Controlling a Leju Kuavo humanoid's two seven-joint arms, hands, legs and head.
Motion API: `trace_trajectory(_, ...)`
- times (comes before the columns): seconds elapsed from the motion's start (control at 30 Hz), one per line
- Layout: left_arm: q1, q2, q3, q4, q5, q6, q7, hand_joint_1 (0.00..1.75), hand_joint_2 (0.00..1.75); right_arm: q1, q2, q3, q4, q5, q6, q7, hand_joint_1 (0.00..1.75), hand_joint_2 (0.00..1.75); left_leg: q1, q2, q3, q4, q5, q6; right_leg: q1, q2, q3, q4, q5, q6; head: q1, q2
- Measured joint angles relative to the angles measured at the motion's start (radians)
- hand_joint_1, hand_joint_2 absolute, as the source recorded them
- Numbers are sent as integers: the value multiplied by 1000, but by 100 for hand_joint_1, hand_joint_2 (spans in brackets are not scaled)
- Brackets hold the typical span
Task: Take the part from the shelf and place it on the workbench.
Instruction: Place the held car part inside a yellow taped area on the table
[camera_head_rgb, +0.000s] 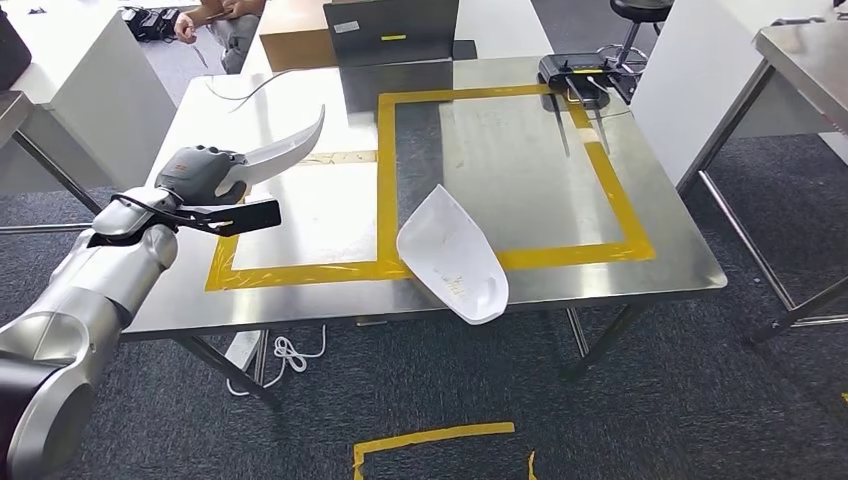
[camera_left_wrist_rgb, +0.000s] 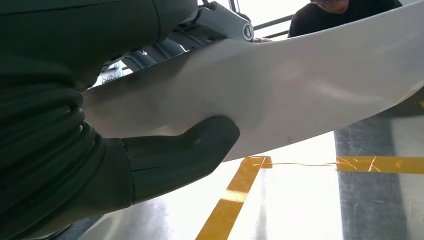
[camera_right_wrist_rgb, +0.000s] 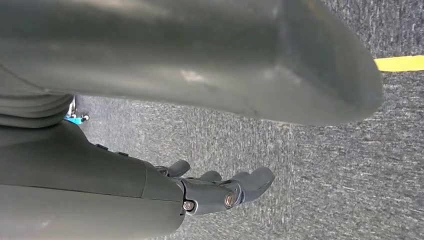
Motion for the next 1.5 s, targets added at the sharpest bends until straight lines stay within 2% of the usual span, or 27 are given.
trace_trajectory(0.07, 0, 3, 2, 1, -3, -1, 0, 175, 175, 0, 0, 0, 0, 0, 0, 0, 0, 0, 1, 0, 1, -2, 1, -5, 1, 0, 0, 0, 0, -1, 0, 0)
trace_trajectory(0.17, 0, 5, 2, 6, -16, -12, 2, 175, 175, 0, 0, -1, 0, -3, -1, 0, 0, 0, 2, 0, 2, -5, 2, -20, 2, -1, 0, 1, 0, -3, 0, 0)
trace_trajectory(0.23, 0, 6, 2, 10, -24, -20, 5, 175, 175, 0, 1, -2, 0, -6, -1, 2, 0, 0, 3, 0, 2, -5, 3, -24, 2, -1, 0, 1, 1, -4, 0, 0)
trace_trajectory(0.37, 0, 6, 2, 12, -33, -23, 9, 0, 175, 0, 1, -3, 0, -8, -1, 7, 0, 0, 3, 0, 2, -3, 4, -25, 0, -1, 1, 1, 3, -4, 0, 0)
trace_trajectory(0.5, 1, 5, 2, 12, -37, -11, 14, 0, 0, 0, 2, -5, 0, -10, 0, 10, 0, 0, 2, 0, 1, -1, 4, -25, -1, -1, 2, 1, 4, -2, 0, 0)
trace_trajectory(0.83, 0, -6, 1, 9, -72, 42, 80, 0, 0, 0, 6, -8, 0, -5, -1, 4, 0, 0, 2, 0, 1, 3, 3, -24, -2, 0, 4, 1, 5, 0, 0, 0)
trace_trajectory(1.03, -2, -12, 1, 8, -89, 65, 110, 0, 0, 0, 11, -8, 0, -1, 0, -1, 0, 0, -2, 0, 0, 10, 0, -18, -4, 0, 4, 0, 7, 5, 0, 0)
trace_trajectory(1.2, -7, -21, 1, 5, -103, 74, 124, 0, 0, 0, 15, -8, 0, -1, 1, -6, 0, 0, -4, 0, -4, 13, 5, -7, -5, 0, 5, -1, 14, 16, 0, 0)
trace_trajectory(1.27, -9, -27, 1, 1, -105, 74, 126, 0, 0, 0, 16, -8, 0, 1, 1, -7, 0, 0, 3, 4, -1, 1, 18, 1, -5, 0, 2, 6, 5, 24, 1, 0)
trace_trajectory(1.33, -12, -32, 1, 0, -107, 75, 126, 0, 0, 0, 17, -8, 0, 2, 1, -7, 0, 0, 11, 9, -1, -10, 29, 8, -7, -1, -27, 79, -49, 33, 4, 0)
trace_trajectory(1.4, -12, -34, 1, 0, -108, 76, 126, 0, 0, 1, 17, -8, 0, 3, 1, -8, 0, 0, 12, 13, -9, -8, 32, 10, -13, -2, -80, 216, -122, 43, 6, 0)
trace_trajectory(1.43, -10, -35, 1, 0, -109, 76, 126, 0, 0, 1, 17, -8, 0, 3, 1, -8, 0, 0, 14, 14, -13, -4, 33, 9, -18, -2, -98, 266, -140, 48, 6, 0)
trace_trajectory(1.47, -9, -36, 1, 0, -109, 77, 126, 0, 0, 2, 17, -8, 0, 3, 1, -8, 0, 0, 16, 15, -19, 0, 34, 6, -22, -3, -101, 286, -140, 54, 6, 0)
trace_trajectory(1.5, -8, -38, 1, 0, -110, 78, 126, 0, 0, 1, 17, -8, 0, 3, 1, -8, 0, 0, 19, 15, -24, 6, 34, 3, -28, -4, -85, 264, -122, 59, 6, 0)
